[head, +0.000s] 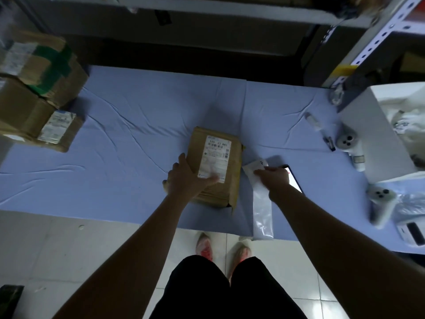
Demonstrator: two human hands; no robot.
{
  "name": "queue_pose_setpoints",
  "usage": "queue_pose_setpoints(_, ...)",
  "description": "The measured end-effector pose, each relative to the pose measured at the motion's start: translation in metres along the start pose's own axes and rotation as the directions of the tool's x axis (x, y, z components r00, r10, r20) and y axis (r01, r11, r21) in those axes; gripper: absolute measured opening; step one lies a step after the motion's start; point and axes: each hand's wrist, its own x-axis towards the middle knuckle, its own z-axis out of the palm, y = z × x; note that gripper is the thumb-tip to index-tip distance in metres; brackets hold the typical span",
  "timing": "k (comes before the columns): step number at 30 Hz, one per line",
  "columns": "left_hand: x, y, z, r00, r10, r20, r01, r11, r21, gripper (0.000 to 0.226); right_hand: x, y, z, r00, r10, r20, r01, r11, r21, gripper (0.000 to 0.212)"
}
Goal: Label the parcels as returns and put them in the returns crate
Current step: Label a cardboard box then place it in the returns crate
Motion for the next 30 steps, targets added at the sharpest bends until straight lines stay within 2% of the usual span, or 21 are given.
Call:
queue_pose_setpoints(2, 0.0, 0.007, -0.007, 0.999, 0.016, -0.031, -0.014, 0.997, 0.07, 0.14, -0.001, 0.001, -0.006, 0.999, 0.005, 0.033, -0.005, 1.0, 0.011, 0.019)
queue_pose_setpoints(4, 0.001, 0.018, -0.011, 0.982, 0.115, -0.15, -0.096, 0.987, 0.129, 0.133, -0.003, 0.004, -0.013, 0.999, -0.011, 0.031, 0.011, 1.0, -0.002, 0.009)
queue_pose_setpoints(6, 0.001, 0.031, -0.011, 0.915, 0.274, -0.295, -0.244, 0.96, 0.135, 0.108, -0.005, 0.008, -0.02, 0.999, -0.029, 0.016, 0.029, 1.0, -0.002, 0.013)
queue_pose_setpoints(9, -0.002, 0.056, 0.004, 0.757, 0.52, -0.396, -0.538, 0.84, 0.073, 0.047, -0.006, 0.015, -0.03, 0.998, -0.057, 0.024, 0.057, 0.998, 0.01, 0.02)
queue_pose_setpoints(10, -0.003, 0.063, 0.012, 0.721, 0.571, -0.391, -0.603, 0.796, 0.051, 0.031, -0.006, 0.017, -0.033, 0.997, -0.062, 0.039, 0.062, 0.998, 0.016, 0.02)
queue_pose_setpoints(12, -0.008, 0.079, 0.029, 0.708, 0.648, -0.28, -0.669, 0.743, 0.027, 0.01, -0.004, 0.02, -0.038, 0.995, -0.059, 0.079, 0.055, 0.997, 0.054, 0.018)
queue_pose_setpoints(13, -0.011, 0.088, 0.039, 0.69, 0.686, -0.231, -0.702, 0.712, 0.017, 0.005, -0.003, 0.02, -0.041, 0.993, -0.054, 0.107, 0.046, 0.996, 0.079, 0.016)
queue_pose_setpoints(16, -0.019, 0.106, 0.067, 0.628, 0.762, -0.158, -0.77, 0.638, 0.015, 0.008, 0.001, 0.018, -0.047, 0.978, -0.043, 0.203, 0.013, 0.989, 0.147, 0.013)
queue_pose_setpoints(17, -0.019, 0.11, 0.077, 0.639, 0.754, -0.155, -0.759, 0.65, 0.037, 0.007, 0.004, 0.019, -0.049, 0.973, -0.037, 0.226, -0.004, 0.984, 0.177, 0.014)
queue_pose_setpoints(20, -0.017, 0.112, 0.102, 0.746, 0.652, -0.138, -0.657, 0.754, 0.013, 0.015, 0.008, 0.02, -0.055, 0.954, -0.028, 0.3, -0.038, 0.976, 0.213, 0.012)
queue_pose_setpoints(23, -0.015, 0.113, 0.111, 0.777, 0.603, -0.183, -0.627, 0.766, -0.141, 0.017, 0.014, 0.018, -0.061, 0.937, -0.057, 0.344, -0.018, 0.978, 0.209, 0.011)
queue_pose_setpoints(26, -0.011, 0.116, 0.113, 0.805, 0.575, -0.146, -0.59, 0.748, -0.303, 0.016, 0.02, 0.019, -0.066, 0.911, -0.081, 0.405, -0.022, 0.969, 0.245, 0.014)
queue_pose_setpoints(30, -0.004, 0.121, 0.123, 0.854, 0.498, -0.151, -0.52, 0.815, -0.256, 0.023, 0.026, 0.018, -0.067, 0.889, -0.087, 0.449, -0.04, 0.963, 0.265, 0.019)
